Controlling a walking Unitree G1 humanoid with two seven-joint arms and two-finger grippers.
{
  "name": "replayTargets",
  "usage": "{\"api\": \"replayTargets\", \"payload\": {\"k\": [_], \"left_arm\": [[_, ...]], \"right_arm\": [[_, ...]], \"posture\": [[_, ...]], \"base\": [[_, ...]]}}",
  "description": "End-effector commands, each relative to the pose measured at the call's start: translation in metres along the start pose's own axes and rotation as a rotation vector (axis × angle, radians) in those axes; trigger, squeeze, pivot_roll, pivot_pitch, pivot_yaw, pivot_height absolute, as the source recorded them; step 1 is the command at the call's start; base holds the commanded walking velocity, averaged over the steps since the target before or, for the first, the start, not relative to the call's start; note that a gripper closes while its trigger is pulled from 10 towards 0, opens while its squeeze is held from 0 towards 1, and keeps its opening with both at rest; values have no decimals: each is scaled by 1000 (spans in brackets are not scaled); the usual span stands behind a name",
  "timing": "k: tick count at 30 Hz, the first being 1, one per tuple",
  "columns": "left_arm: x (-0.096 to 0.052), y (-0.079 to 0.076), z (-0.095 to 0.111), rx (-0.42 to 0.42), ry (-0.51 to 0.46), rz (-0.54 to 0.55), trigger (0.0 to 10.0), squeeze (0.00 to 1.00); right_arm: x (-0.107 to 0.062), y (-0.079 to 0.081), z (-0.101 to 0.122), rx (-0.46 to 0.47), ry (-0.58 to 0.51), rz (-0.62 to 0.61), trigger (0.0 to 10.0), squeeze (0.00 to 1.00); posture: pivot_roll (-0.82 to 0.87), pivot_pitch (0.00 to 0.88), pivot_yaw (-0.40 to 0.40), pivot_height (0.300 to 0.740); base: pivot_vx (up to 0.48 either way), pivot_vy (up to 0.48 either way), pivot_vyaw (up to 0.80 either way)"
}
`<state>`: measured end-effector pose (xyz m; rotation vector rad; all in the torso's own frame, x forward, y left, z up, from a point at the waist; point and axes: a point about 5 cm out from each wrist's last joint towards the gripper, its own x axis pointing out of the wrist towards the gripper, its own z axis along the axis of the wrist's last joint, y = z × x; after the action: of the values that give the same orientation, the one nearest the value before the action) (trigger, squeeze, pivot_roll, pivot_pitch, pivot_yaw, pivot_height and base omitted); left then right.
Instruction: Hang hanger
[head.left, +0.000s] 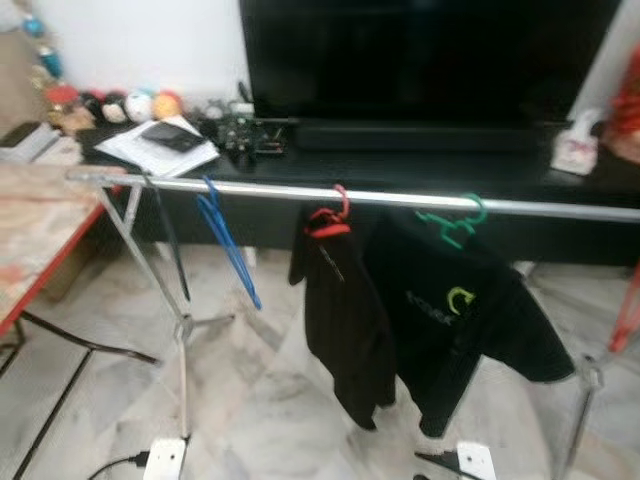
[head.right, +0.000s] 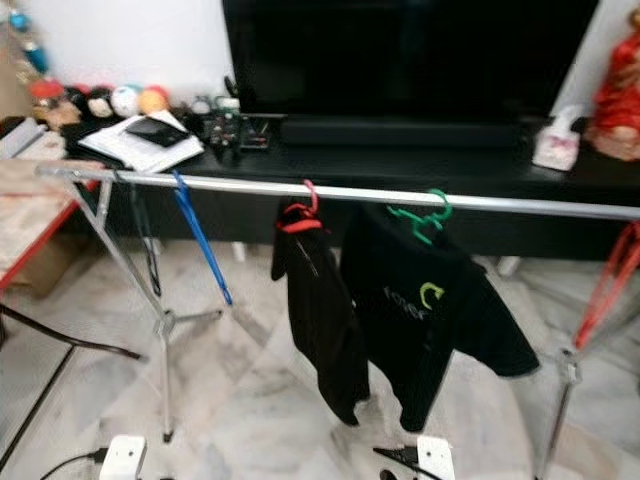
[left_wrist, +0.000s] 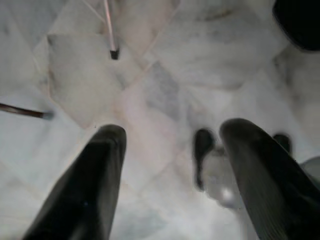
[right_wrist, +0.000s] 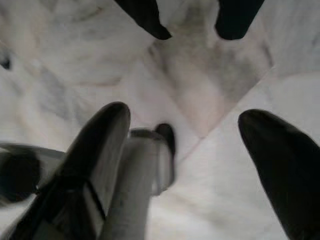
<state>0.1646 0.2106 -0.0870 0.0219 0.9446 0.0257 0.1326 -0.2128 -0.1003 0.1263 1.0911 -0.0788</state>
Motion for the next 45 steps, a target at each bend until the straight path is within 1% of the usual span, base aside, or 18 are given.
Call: {"api": "replayTargets", "payload": {"k": [1, 20, 22, 24, 34, 37, 39, 40, 45], "left_arm": [[-3, 11, -6, 9, 25, 30, 10000, 0], [-3, 11, -6, 9, 25, 30, 10000, 0], [-2, -6, -11, 24, 25, 11, 10000, 0], [-1, -14, -13, 40, 25, -2, 10000, 0], [-1, -14, -12, 54, 24, 2, 10000, 0], [0, -9, -8, 56, 23, 11, 10000, 0], [0, -8, -7, 56, 22, 11, 10000, 0], [0, -5, -5, 59, 23, 17, 10000, 0], [1, -3, -2, 60, 23, 23, 10000, 0]], "right_arm": [[2, 7, 8, -5, -23, 15, 10000, 0], [2, 7, 8, -5, -23, 15, 10000, 0], [1, 4, 7, 21, -23, 5, 10000, 0], [1, 2, 6, 30, -22, 2, 10000, 0], [1, 2, 5, 25, -17, 5, 10000, 0], [1, 2, 5, 26, -16, 5, 10000, 0], [1, 2, 5, 26, -16, 5, 10000, 0], [1, 3, 4, 28, -16, 6, 10000, 0], [1, 3, 4, 28, -16, 8, 10000, 0]], "posture": [[-54, 0, 0, 740], [-54, 0, 0, 740], [-49, 0, -11, 740], [-48, 0, -12, 740], [-50, 0, -10, 740], [-50, 0, -9, 740], [-50, 0, -9, 740], [-49, 0, -7, 740], [-47, 0, -5, 740]], "base": [[274, 0, 800], [274, 0, 800], [0, 0, 0], [0, 0, 0], [0, 0, 0], [0, 0, 0], [0, 0, 0], [0, 0, 0], [0, 0, 0]]}}
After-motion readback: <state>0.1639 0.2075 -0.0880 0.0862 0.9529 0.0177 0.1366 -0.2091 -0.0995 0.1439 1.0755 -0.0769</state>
